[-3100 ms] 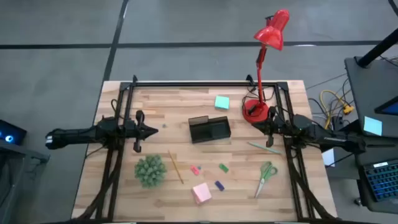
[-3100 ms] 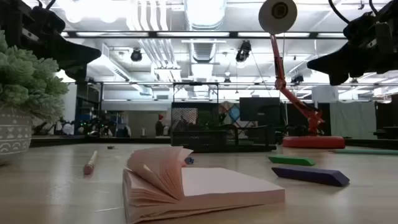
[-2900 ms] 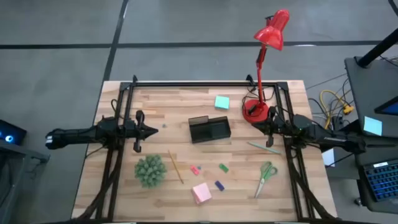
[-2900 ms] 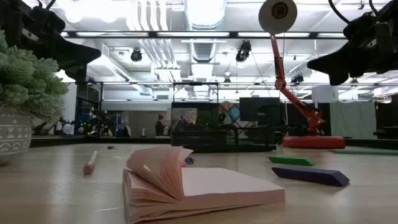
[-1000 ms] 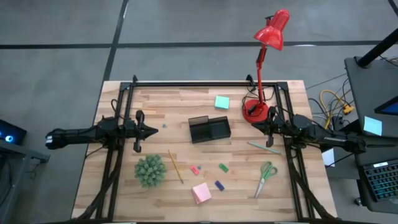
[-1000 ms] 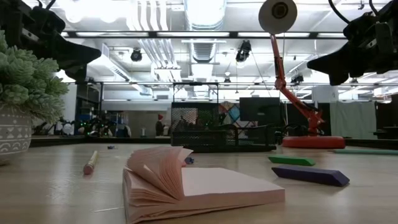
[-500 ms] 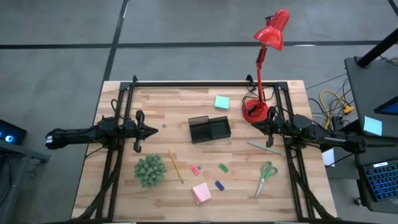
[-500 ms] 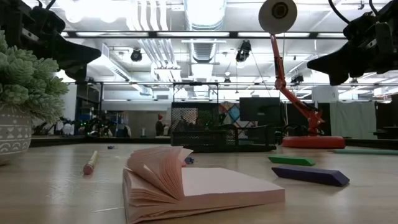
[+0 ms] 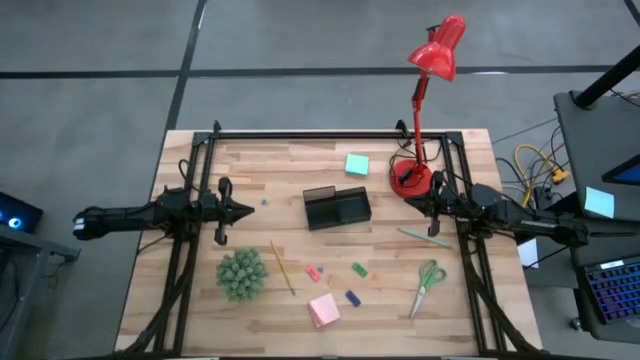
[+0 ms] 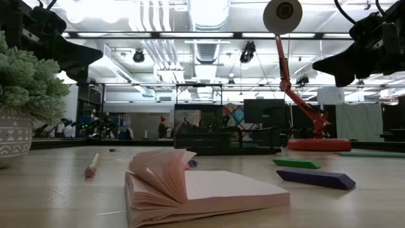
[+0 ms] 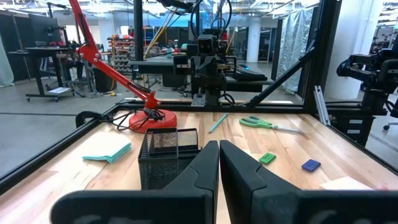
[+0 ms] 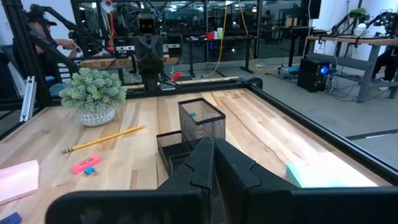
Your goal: Pick and place office supplies into organizer
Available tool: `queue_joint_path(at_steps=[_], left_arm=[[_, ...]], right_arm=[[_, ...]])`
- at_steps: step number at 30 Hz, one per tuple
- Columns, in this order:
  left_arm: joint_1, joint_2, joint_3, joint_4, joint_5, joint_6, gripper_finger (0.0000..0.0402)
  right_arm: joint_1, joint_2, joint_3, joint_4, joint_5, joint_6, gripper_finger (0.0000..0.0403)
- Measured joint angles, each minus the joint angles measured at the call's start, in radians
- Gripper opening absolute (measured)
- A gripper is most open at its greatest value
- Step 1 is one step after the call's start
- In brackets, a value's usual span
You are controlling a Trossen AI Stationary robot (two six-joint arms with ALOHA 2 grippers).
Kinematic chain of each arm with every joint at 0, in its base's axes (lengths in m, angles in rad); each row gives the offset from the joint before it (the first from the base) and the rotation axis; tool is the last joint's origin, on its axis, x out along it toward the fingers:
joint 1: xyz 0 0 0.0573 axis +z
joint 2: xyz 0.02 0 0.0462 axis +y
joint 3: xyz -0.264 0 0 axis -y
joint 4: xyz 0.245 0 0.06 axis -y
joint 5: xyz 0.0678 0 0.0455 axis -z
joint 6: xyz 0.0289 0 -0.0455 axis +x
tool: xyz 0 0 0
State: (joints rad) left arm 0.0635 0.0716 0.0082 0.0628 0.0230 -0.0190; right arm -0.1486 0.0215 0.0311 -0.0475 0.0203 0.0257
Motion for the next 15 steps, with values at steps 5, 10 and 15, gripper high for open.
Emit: queue_joint_path(at_steps=[5,10,15], left_arm=[[0.0,0.0,0.0,0.0,0.0,0.0,0.0],[0.0,0.0,0.0,0.0,0.0,0.0,0.0],[0.0,0.0,0.0,0.0,0.0,0.0,0.0]], right_arm=[[0.0,0.0,0.0,0.0,0.0,0.0,0.0008],[0.0,0.0,0.0,0.0,0.0,0.0,0.0008],[0.0,0.0,0.0,0.004,0.007,-0.056,0.0008]])
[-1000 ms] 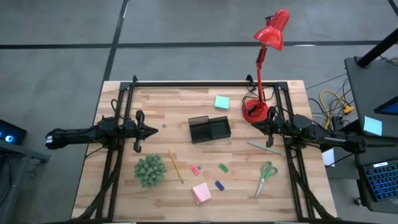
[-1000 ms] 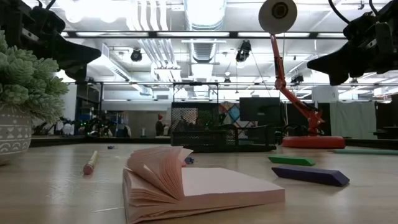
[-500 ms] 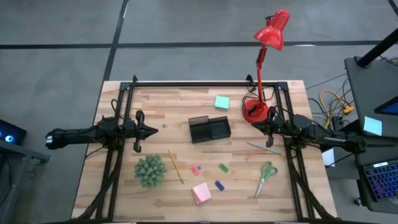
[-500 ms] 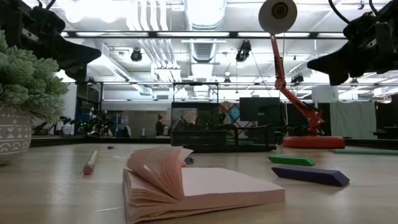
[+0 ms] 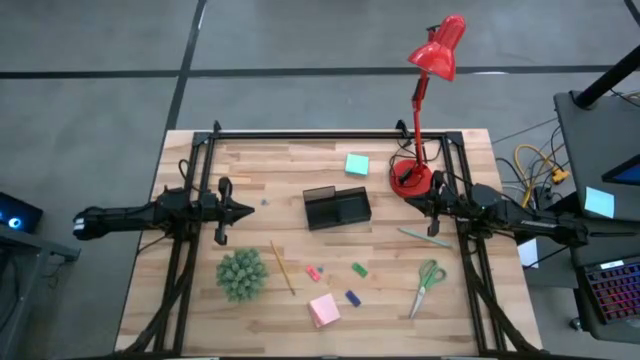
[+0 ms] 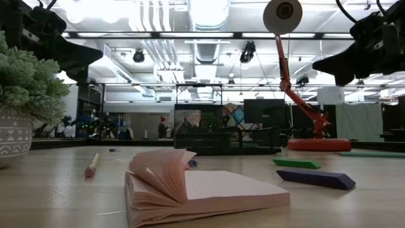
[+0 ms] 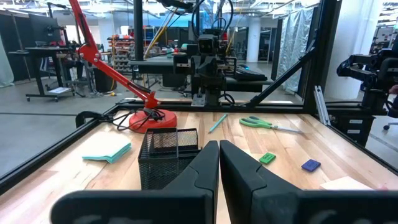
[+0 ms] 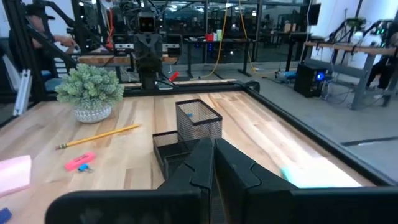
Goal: Pick and place office supplies into organizer
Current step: Put the blue pencil into the black desk organizer
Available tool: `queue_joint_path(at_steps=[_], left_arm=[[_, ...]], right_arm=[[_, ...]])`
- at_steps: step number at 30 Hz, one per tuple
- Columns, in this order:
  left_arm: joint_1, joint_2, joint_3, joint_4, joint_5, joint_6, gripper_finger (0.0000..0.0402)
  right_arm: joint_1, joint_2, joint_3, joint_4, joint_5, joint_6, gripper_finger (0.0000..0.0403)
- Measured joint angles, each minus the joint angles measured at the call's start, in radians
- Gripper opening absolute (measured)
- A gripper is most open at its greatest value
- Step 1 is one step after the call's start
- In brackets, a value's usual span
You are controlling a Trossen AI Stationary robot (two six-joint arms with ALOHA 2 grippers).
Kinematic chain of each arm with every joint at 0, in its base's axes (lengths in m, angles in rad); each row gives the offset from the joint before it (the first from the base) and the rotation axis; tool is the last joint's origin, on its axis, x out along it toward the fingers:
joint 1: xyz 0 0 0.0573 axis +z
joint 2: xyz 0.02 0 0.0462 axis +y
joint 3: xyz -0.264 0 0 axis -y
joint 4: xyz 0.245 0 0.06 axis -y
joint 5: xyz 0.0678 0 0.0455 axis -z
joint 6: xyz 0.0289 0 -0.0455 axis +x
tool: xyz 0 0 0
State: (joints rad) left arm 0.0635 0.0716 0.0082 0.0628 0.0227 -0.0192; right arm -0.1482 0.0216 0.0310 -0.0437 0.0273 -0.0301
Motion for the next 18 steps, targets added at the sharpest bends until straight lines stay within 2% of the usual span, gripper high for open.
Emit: queue_joint_path(at_steps=[4,10,18], left_arm=[[0.0,0.0,0.0,0.004,0.0,0.0,0.0],[0.0,0.0,0.0,0.015,0.0,0.0,0.0],[0.0,0.0,0.0,0.041,-0.001,0.0,0.0]], right_arm=[[0.0,0.0,0.0,-0.002,0.0,-0.02,0.0008],[0.0,0.0,0.0,0.002,0.0,0.078,0.0008],[0.0,0.0,0.0,0.055,-0.001,0.096,0.0008]])
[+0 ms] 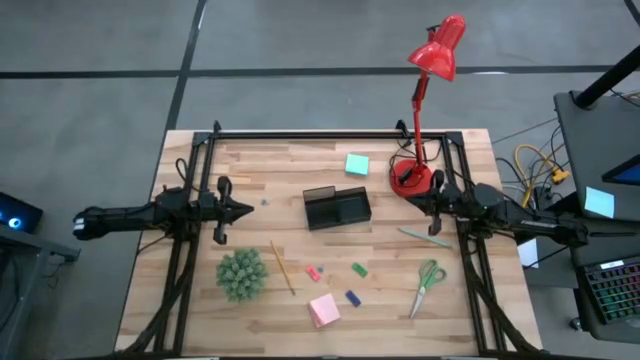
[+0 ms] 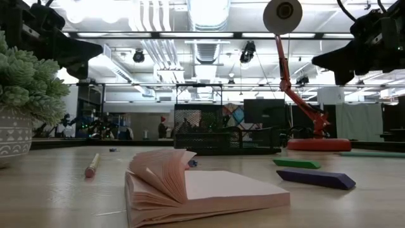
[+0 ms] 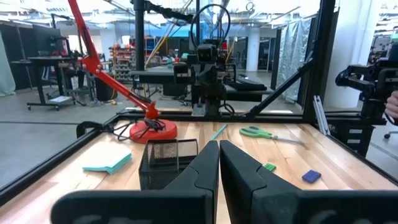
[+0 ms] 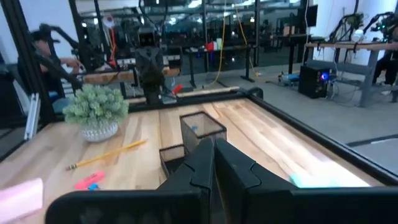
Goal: Pick and place office supplies into organizer
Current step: Put the blue pencil into the black desk organizer
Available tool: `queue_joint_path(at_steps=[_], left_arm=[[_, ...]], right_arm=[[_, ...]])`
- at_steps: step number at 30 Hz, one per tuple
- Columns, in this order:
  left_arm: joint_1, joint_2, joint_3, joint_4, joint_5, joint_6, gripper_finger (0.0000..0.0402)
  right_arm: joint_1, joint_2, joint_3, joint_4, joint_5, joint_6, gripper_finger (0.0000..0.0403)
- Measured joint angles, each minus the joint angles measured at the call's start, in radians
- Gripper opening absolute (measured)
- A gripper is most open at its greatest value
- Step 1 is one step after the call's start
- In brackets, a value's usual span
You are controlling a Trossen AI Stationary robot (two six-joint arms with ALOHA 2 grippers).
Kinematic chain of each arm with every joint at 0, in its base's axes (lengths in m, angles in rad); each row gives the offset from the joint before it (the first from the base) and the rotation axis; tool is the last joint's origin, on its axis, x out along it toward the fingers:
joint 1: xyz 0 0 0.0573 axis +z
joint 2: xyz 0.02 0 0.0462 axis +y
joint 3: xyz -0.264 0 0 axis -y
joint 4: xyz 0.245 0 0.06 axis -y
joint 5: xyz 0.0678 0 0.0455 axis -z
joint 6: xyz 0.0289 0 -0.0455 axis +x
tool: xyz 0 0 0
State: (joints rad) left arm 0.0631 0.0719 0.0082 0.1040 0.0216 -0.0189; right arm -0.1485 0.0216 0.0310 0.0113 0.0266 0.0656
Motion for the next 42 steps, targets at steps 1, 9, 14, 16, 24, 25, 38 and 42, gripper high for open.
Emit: queue_joint_path(at_steps=[1,9,14,16,24,25,38,42], left_arm=[[0.0,0.0,0.0,0.001,0.0,0.003,0.0],[0.0,0.0,0.0,0.03,-0.108,0.165,0.0],[0.001,0.0,0.0,0.056,-0.193,0.183,0.0],[0.001,0.0,0.0,0.064,-0.215,0.209,0.0001],[0.001,0.0,0.0,0.101,-0.267,0.212,0.0071],[0.001,0.0,0.0,0.112,-0.267,0.209,0.0083],[0.002,0.074,0.05,0.19,-0.289,0.105,0.0137],[0.002,0.132,0.074,0.187,-0.288,0.111,0.0137]], right_arm=[[0.0,0.0,0.0,0.017,0.0,0.003,0.0008],[0.0,0.001,0.0,0.104,0.009,-0.086,0.0009],[0.0,0.002,0.0,0.104,0.082,-0.092,0.0016],[0.0,0.002,0.0,0.104,0.084,-0.093,0.0025],[0.0,0.025,0.0,0.115,0.144,-0.093,0.0082],[0.0,0.033,0.0,0.123,0.155,-0.093,0.0089],[0.0,0.195,0.043,0.255,0.159,-0.101,0.0135],[0.0,0.267,0.094,0.253,0.158,-0.102,0.0137]])
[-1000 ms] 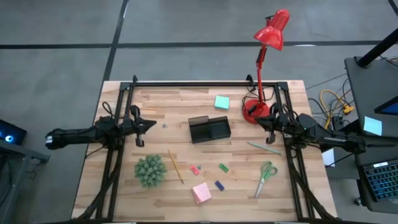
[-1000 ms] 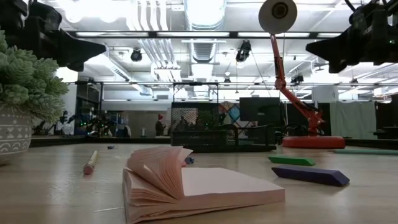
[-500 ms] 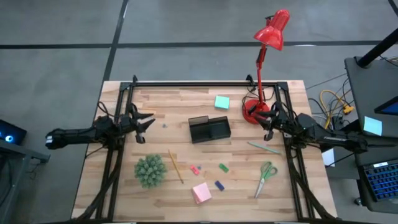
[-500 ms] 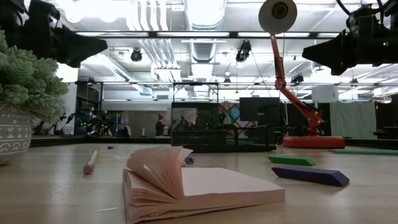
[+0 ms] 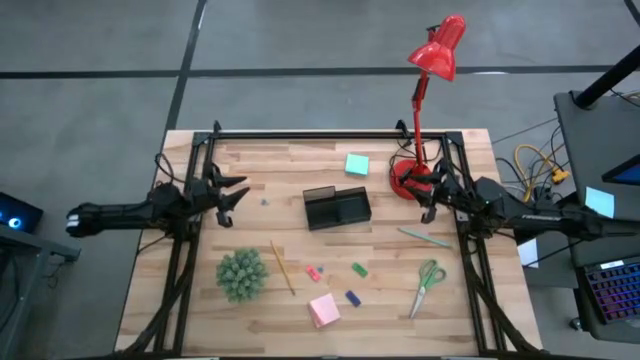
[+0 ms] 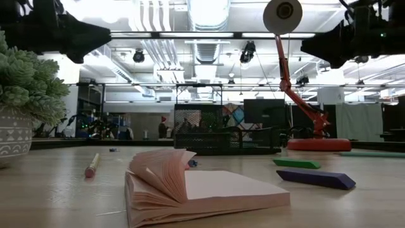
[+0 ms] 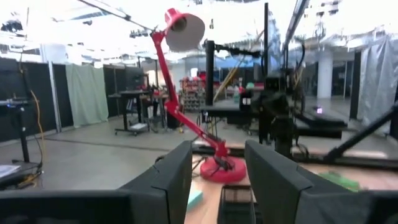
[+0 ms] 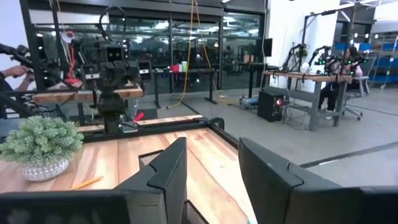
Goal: Pick and place office supplies into organizer
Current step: Put the blue pencil into the black desk organizer
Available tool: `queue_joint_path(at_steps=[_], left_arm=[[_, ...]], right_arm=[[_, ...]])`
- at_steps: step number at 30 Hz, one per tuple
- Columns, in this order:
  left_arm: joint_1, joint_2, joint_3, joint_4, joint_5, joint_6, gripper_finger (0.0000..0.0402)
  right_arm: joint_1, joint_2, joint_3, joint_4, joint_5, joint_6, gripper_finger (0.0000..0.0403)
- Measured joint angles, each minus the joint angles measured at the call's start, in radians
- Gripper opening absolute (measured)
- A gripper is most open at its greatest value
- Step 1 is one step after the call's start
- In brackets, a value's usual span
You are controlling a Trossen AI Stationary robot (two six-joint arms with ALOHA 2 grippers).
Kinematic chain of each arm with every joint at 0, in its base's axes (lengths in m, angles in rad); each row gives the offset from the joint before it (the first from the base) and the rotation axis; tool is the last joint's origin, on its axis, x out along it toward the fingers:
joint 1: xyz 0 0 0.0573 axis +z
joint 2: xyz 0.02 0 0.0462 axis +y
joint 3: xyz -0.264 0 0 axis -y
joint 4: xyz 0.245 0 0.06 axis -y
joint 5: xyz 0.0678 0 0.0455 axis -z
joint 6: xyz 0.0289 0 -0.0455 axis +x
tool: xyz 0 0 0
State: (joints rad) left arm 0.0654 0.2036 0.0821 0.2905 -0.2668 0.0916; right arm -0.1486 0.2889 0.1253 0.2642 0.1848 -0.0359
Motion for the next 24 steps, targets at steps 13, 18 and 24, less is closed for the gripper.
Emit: queue_joint_path(at_steps=[13,18,24], left_arm=[[0.0,0.1,0.002,0.1,0.001,0.004,0.0137],[0.0,0.094,0.002,0.125,-0.029,0.048,0.0137],[0.0,0.102,0.002,0.148,-0.03,0.056,0.0137]], right_arm=[[0.0,0.24,0.199,-0.154,0.001,-0.077,0.0137],[0.0,0.319,0.287,-0.261,0.001,-0.073,0.0137],[0.0,0.404,0.381,-0.364,0.0,-0.071,0.0137]])
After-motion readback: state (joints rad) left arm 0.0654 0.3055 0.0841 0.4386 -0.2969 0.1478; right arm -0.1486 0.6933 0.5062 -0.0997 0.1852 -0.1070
